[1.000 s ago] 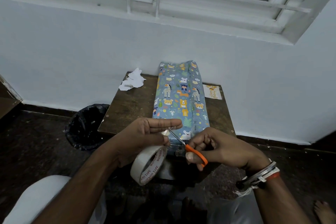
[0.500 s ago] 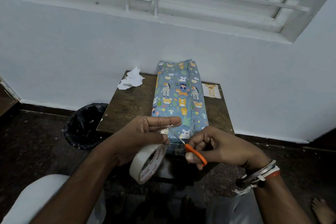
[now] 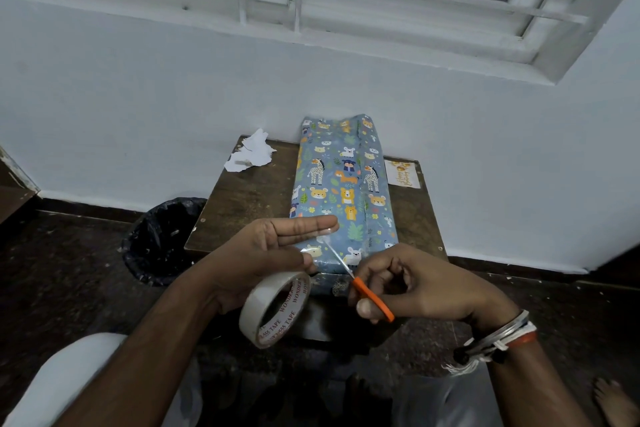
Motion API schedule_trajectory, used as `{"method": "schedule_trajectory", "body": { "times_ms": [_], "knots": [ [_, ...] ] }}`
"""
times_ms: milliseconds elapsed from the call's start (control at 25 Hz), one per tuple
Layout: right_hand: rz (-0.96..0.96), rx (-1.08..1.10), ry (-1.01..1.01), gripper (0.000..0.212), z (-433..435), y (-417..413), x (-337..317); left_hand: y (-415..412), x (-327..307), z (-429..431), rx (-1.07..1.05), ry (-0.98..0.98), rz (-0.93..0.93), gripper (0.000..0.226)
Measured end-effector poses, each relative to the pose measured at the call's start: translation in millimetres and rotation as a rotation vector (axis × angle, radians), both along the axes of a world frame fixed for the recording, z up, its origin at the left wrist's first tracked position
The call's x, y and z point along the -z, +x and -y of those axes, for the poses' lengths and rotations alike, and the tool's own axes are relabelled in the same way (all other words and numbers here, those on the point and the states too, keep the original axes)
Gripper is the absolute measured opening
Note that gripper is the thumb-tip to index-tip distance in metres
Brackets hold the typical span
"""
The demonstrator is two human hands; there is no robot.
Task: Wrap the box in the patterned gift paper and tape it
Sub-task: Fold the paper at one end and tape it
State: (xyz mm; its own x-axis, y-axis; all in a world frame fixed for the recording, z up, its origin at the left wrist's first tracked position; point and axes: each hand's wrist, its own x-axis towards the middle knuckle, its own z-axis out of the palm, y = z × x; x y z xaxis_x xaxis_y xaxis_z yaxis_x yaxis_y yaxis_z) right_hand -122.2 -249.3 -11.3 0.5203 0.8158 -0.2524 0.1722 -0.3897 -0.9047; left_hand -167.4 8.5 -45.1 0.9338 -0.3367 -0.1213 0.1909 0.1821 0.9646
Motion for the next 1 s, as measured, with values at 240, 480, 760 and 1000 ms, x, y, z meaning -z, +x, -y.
{"method": "schedule_trajectory", "body": {
  "times_ms": [240, 480, 760, 1000],
  "knots": [
    [0.34, 0.517, -0.058, 0.033, 1.3, 7.1, 9.5, 2.2, 1.9, -10.5, -0.01, -0.04, 0.034, 0.067],
    [0.947, 0.546, -0.684, 0.011, -38.9, 28.5, 11.3, 2.5, -1.1, -10.2, -0.039, -0.024, 0.081, 0.081],
    [0.293, 0.867, 0.111, 0.015, -64.3, 7.2, 6.3, -1.1, -0.3, -12.9, -0.051, -0.013, 0.099, 0.088],
    [-0.26, 0.955, 0.458, 0.028, -90.7, -11.6, 8.3, -2.2, 8.6, -18.9, -0.027, 0.05, 0.131, 0.093]
  ]
}}
